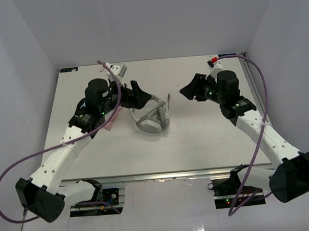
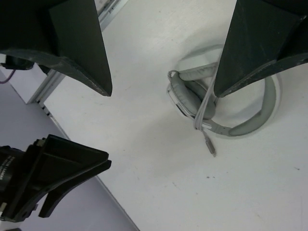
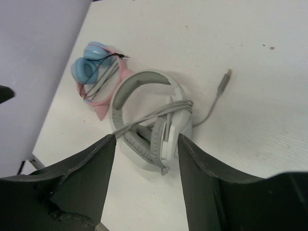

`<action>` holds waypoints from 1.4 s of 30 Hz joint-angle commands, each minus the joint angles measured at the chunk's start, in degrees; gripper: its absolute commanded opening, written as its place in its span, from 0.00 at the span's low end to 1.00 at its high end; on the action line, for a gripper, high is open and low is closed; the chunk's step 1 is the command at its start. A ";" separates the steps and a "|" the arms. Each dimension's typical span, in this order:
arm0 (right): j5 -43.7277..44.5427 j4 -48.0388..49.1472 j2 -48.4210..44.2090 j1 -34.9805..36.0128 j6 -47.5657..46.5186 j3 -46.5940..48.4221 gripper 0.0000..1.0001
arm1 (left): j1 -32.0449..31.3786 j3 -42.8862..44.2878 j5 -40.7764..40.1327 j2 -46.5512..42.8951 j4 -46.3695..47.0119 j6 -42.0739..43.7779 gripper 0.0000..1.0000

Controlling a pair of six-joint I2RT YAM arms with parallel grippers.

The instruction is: Wrap the headphones

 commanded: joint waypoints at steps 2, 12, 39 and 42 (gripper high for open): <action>8.34 -9.54 -4.95 3.93 -7.11 -4.68 0.80 | -1.74 -12.48 2.99 -6.58 12.03 -6.97 0.98; 13.20 -8.18 -17.94 9.00 -4.72 -12.51 0.90 | -8.47 -24.07 -4.88 -12.29 19.14 -3.30 0.98; 16.32 -7.51 -23.94 10.72 -6.74 -18.90 0.90 | -10.91 -36.85 -5.66 -24.11 29.98 0.86 0.98; 16.32 -7.51 -23.89 10.71 -6.69 -18.84 0.90 | -11.10 -37.06 -6.78 -24.83 29.84 1.06 0.98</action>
